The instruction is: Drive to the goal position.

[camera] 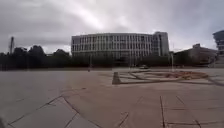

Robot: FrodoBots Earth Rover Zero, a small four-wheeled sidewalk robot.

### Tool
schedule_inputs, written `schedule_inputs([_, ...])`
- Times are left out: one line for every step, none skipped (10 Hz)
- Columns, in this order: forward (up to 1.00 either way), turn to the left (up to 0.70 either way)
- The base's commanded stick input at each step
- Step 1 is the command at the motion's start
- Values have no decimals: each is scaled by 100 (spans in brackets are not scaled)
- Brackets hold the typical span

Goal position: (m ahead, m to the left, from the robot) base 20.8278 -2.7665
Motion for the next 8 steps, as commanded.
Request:
schedule_inputs([70,9])
schedule_inputs([70,25])
schedule_inputs([70,33])
schedule_inputs([70,32])
schedule_inputs([70,16])
schedule_inputs([70,2])
schedule_inputs([70,0])
schedule_inputs([70,0])
